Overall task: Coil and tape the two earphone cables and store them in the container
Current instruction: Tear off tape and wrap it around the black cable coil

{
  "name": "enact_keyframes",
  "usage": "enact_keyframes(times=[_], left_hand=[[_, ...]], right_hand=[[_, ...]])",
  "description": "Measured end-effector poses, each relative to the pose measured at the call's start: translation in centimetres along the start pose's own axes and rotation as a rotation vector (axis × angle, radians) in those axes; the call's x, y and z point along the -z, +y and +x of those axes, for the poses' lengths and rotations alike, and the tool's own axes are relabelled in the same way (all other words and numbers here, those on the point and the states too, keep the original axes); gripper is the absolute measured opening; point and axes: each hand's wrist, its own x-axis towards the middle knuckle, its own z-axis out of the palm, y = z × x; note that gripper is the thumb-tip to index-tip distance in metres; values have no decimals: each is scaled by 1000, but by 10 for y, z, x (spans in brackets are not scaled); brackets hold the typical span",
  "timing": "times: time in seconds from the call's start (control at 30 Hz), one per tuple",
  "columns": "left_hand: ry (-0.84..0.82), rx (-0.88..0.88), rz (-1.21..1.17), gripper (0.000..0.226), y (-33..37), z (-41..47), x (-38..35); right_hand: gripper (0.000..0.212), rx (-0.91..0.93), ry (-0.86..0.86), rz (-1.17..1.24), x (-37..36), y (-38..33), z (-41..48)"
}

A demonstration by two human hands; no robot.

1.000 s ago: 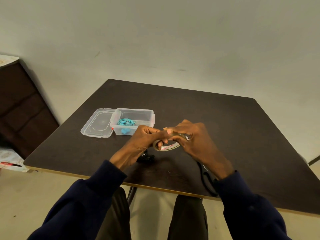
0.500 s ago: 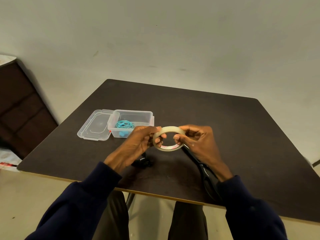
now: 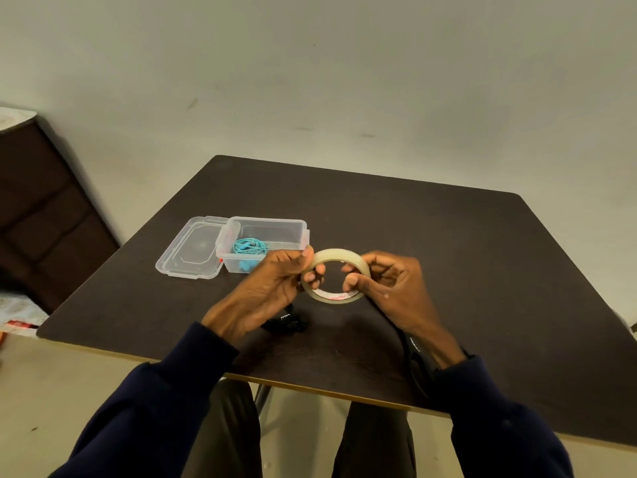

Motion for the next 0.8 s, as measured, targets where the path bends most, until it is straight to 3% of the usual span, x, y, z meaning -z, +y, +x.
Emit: enact_keyframes(times=[0.13, 0.3, 0.5, 0.7, 0.8], left_hand=[[-40, 22, 10, 15, -3, -4, 3], [52, -23, 232, 25, -5, 0, -4], [154, -55, 299, 33, -4, 4, -8], [128, -101, 598, 34, -5, 5, -10], [101, -81, 625, 29, -5, 5, -13]], right_hand=[[18, -18, 27, 1, 2, 0, -5], [23, 0, -9, -114, 0, -7, -7], [28, 46, -15, -232, -1, -15, -4], [27, 146, -116, -506, -3, -16, 1], [28, 131, -131, -541, -5, -16, 4]])
